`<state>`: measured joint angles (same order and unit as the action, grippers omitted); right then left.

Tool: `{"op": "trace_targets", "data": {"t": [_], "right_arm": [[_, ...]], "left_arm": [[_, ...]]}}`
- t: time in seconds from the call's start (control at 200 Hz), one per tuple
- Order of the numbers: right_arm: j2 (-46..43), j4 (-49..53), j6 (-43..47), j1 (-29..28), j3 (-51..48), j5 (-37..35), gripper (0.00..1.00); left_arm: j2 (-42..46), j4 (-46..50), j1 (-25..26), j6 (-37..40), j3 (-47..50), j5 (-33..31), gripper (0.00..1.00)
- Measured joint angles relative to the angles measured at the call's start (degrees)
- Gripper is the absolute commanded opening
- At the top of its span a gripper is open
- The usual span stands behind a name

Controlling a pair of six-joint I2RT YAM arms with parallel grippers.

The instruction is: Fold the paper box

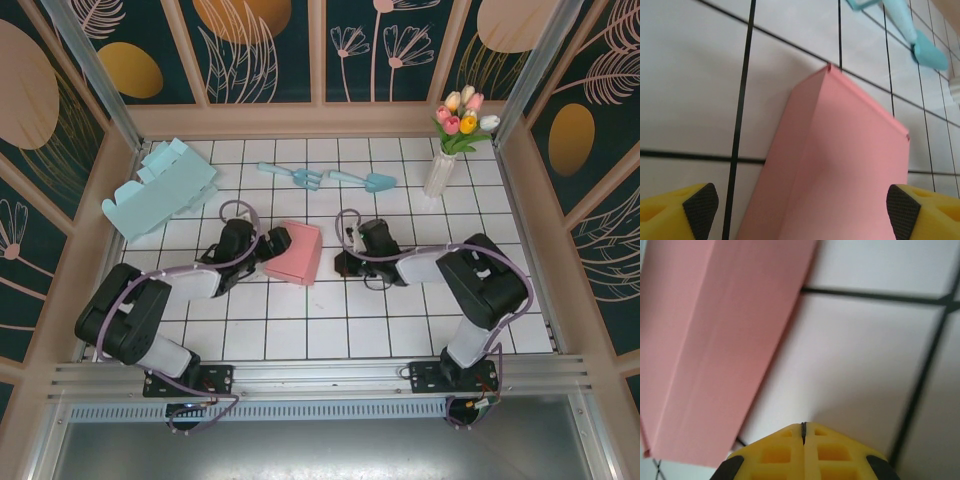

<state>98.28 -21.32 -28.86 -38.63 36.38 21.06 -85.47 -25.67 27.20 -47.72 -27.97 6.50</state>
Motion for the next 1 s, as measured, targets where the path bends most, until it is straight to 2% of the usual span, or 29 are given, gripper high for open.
{"op": "trace_targets", "data": {"t": [0.19, 0.48, 0.68, 0.786, 1.001], "right_arm": [[0.48, -3.48, -4.2, -5.31, -0.81, -0.04, 0.03], [1.79, -6.23, -9.29, -8.74, -0.66, -1.79, 0.03], [3.34, -8.59, -13.51, -11.39, 0.26, -4.79, 0.03], [4.28, -8.85, -15.47, -12.61, 1.33, -6.84, 0.03], [6.01, -8.98, -17.11, -14.29, 3.67, -11.54, 0.03]], "left_arm": [[1.14, -2.47, 1.18, -0.92, 2.62, 0.98, 0.89], [3.52, -6.29, 4.28, -4.46, 6.88, -1.57, 0.88], [4.02, -10.97, 9.57, -9.16, 9.81, -8.9, 0.88], [3.78, -11.19, 12.44, -10.49, 10.1, -15.28, 0.88], [3.19, -7.41, 13.73, -10.4, 8.0, -22.95, 0.91]]}}
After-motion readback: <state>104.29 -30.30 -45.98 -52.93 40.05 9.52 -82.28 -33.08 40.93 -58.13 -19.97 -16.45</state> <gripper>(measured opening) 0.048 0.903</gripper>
